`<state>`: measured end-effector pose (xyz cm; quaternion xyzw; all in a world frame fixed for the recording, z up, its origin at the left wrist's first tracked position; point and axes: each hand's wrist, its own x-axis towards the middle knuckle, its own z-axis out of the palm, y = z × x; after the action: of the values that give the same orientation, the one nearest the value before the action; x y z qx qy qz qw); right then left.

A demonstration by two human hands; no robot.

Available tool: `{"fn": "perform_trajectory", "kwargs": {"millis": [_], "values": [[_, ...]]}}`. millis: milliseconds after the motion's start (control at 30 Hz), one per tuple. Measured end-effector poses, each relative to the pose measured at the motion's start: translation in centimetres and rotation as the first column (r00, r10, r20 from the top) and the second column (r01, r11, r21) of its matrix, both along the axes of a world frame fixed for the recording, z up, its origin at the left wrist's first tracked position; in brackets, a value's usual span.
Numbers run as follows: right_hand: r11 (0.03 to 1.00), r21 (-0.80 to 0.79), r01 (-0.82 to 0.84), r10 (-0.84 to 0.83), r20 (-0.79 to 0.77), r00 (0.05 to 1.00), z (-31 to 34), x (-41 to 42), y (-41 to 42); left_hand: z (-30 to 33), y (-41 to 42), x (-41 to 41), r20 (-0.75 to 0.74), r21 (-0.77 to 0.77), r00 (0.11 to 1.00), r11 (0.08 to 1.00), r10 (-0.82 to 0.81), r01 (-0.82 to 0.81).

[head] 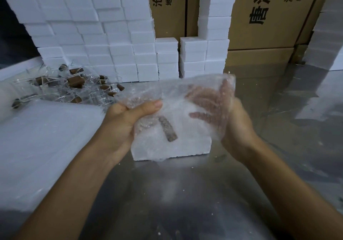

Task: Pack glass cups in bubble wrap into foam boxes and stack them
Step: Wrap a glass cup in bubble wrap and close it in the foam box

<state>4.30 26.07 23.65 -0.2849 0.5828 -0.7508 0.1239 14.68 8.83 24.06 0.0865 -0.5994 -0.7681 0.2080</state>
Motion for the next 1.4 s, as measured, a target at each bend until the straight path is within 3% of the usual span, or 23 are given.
{"fn": "perform_trajectory", "kwargs": {"millis": [100, 200, 367, 500, 600, 767, 967, 1133, 1400], "values": [[0.95, -0.176, 0.256, -0.229, 0.16, 0.96, 0.0, -1.6, 1.7, 0.0, -0.8, -0.3, 0.008, 0.107, 0.997, 0.991, 0.081, -0.081], [0.91, -0.111, 0.4, -0.361, 0.261, 0.895, -0.8, -2.5, 2.1, -0.1, -1.0, -0.6, -0.023, 0.265, 0.995, 0.96, 0.101, -0.091], [0.989, -0.056, 0.134, -0.111, 0.3, 0.947, -1.2, -1.3, 0.7, -0.3, 0.0, -0.6, -0.066, 0.32, 0.997, 0.947, 0.051, -0.027], [0.991, -0.091, -0.098, 0.122, 0.313, 0.942, -1.5, 0.3, -0.4, -0.5, 1.2, -0.8, -0.134, 0.324, 0.991, 0.945, -0.005, 0.049], [0.992, -0.03, -0.12, 0.123, 0.258, 0.958, -1.6, 0.9, -0.7, -0.8, 1.9, -0.9, -0.124, 0.275, 0.991, 0.959, -0.042, 0.075], [0.991, -0.083, 0.104, -0.08, 0.254, 0.964, -1.4, 0.7, -0.3, -1.1, 1.9, -1.0, -0.019, 0.185, 0.999, 0.982, -0.036, 0.039], [0.944, -0.131, 0.302, -0.307, -0.017, 0.952, -1.8, 0.4, 0.0, -1.6, 2.5, -0.8, 0.052, 0.053, 0.989, 0.99, -0.135, 0.133], [0.925, -0.165, 0.342, -0.365, -0.146, 0.919, -1.9, 0.2, -0.1, -1.8, 2.6, -0.7, 0.052, 0.033, 0.969, 0.97, -0.242, 0.241], [0.932, -0.174, 0.318, -0.343, -0.136, 0.93, -1.9, 0.4, 0.0, -2.0, 3.0, -0.8, -0.018, 0.021, 0.961, 0.961, -0.276, 0.276]]}}
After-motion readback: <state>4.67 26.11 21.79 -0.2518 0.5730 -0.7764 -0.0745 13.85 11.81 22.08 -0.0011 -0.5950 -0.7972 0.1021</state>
